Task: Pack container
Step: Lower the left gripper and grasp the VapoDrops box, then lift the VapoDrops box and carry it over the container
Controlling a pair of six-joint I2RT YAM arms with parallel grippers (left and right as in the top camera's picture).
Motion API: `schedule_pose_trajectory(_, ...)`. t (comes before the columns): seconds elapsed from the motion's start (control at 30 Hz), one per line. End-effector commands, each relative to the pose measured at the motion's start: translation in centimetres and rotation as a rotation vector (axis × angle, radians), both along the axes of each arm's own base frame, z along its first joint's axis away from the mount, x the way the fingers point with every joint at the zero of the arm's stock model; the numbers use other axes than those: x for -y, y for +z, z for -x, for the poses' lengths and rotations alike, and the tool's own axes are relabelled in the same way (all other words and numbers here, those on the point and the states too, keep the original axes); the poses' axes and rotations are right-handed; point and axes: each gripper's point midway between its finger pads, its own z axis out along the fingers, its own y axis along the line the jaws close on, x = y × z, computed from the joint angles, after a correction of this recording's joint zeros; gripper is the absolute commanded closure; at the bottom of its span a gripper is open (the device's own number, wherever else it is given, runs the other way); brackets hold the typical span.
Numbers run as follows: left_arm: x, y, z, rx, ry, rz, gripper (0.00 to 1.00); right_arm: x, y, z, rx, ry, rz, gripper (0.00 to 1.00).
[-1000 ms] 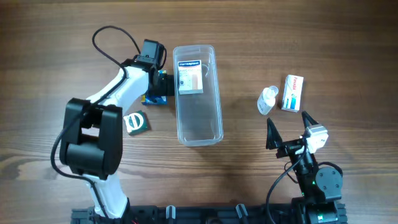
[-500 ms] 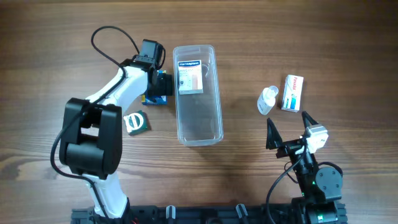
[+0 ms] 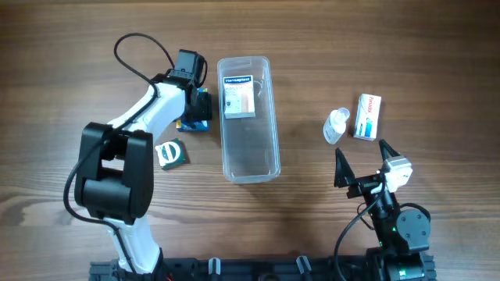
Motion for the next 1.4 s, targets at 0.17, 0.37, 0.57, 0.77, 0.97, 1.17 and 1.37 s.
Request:
schedule_pose_trajectory(0.17,-0.2,7.1,-0.2,0.070,0.051,0.030,0.25,-0.2,0.0,0.0,0.004,0.012,0.018,0.00)
schedule_pose_trajectory(0.37,-0.3,13.3,0.0,0.197,0.127,0.093,0.23,-0.2,0.0,0.0,0.004,0.012,0.018,0.00)
schedule_pose_trajectory(0.57,1.1,17.7,2.4,0.242,0.165,0.211,0.24,-0.2,0.0,0.0,0.004,0.012,0.018,0.00)
schedule_pose_trajectory(0.77,3.7,18.6,4.8,0.205,0.161,0.266,0.24,-0.2,0.0,0.0,0.004,0.012,0.018,0.00)
schedule_pose_trajectory(0.97,7.6,18.5,6.3,0.181,0.135,0.307,0.23,-0.2,0.0,0.0,0.004,0.012,0.018,0.01)
schedule_pose_trajectory(1.17,11.3,18.8,7.4,0.187,0.070,0.338,0.23,-0.2,0.0,0.0,0.004,0.012,0.018,0.00)
schedule_pose_trajectory(1.37,13.2,18.6,7.8,0.188,0.039,0.354,0.24,-0.2,0.0,0.0,0.004,0.012,0.018,0.00)
